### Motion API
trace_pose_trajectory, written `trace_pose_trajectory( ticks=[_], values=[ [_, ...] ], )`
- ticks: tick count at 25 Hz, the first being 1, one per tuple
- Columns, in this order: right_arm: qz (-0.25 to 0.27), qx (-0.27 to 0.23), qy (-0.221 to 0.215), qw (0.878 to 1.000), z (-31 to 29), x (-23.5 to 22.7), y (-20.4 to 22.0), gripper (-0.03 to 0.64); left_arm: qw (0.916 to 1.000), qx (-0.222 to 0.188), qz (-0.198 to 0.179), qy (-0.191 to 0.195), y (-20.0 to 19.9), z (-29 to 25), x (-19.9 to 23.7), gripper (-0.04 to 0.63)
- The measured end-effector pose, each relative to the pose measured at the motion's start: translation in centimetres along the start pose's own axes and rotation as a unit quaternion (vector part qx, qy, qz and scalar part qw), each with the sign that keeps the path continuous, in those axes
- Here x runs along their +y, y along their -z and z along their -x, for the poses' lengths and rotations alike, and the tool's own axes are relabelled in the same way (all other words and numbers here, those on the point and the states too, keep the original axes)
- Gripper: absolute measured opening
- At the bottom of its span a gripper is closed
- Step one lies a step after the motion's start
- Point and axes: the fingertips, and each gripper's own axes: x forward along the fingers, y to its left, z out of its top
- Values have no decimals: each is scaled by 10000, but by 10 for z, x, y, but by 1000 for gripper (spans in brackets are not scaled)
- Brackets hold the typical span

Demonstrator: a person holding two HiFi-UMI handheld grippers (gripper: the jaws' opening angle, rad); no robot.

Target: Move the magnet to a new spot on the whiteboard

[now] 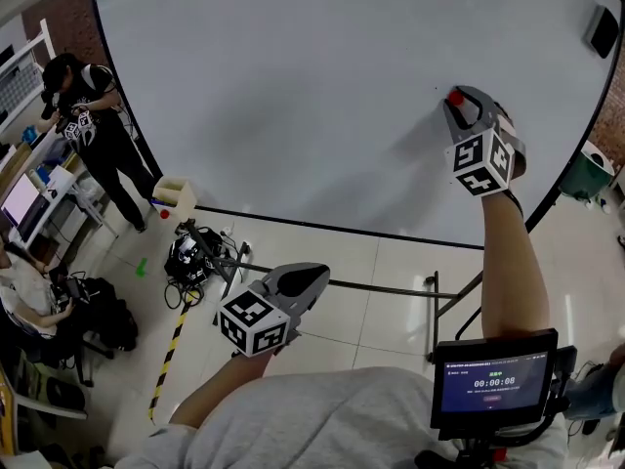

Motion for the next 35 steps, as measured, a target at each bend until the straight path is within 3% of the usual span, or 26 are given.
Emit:
trace_pose_trajectory(
  ticks=[1,4,6,7,8,9,12,13,14,15,18,20,22,29,35],
  values=[
    [-64,-23,-34,10000,1,0,0,119,10000,-2,13,4,0,-1,0,0],
    [-661,-296,-217,9971,13,0,-8,253,10000,-42,33,27,-1,-3,4,0],
    [-1417,-617,-501,9867,37,5,-13,266,9999,-114,32,44,-5,-3,5,0],
    [-1957,-801,-685,9750,56,7,-13,267,9999,-159,34,58,-9,-1,2,0],
    [-2639,-1028,-890,9549,83,7,-11,267,9998,-205,33,79,-15,1,-5,0],
    [-3428,-1306,-1102,9237,116,6,-9,266,9996,-252,26,109,-22,4,-15,0],
    [-5482,-2019,-1558,7966,225,19,-3,227,9990,-378,7,220,-38,13,-42,0],
    [-5858,-2054,-1581,7679,253,34,2,211,9989,-398,11,255,-38,15,-43,0],
    [-6112,-1983,-1523,7509,274,51,10,205,9988,-407,19,286,-36,16,-41,0],
    [-6276,-1854,-1396,7431,290,66,20,185,9986,-414,27,313,-34,16,-36,0],
    [-6506,-1611,-1027,7350,308,92,48,112,9984,-445,69,328,-27,12,-19,0],
    [-6619,-1642,-1124,7227,305,103,52,81,9984,-461,101,305,-24,9,-10,0],
    [-6618,-1661,-1251,7203,302,109,48,7,9982,-474,122,334,-24,3,-7,0],
    [-6538,-1510,-1456,7270,304,123,39,5,9973,-398,141,596,-20,-15,-17,0],
    [-6464,-1457,-1665,7303,299,133,33,5,9974,-420,147,571,-21,-12,-17,0]
  ],
)
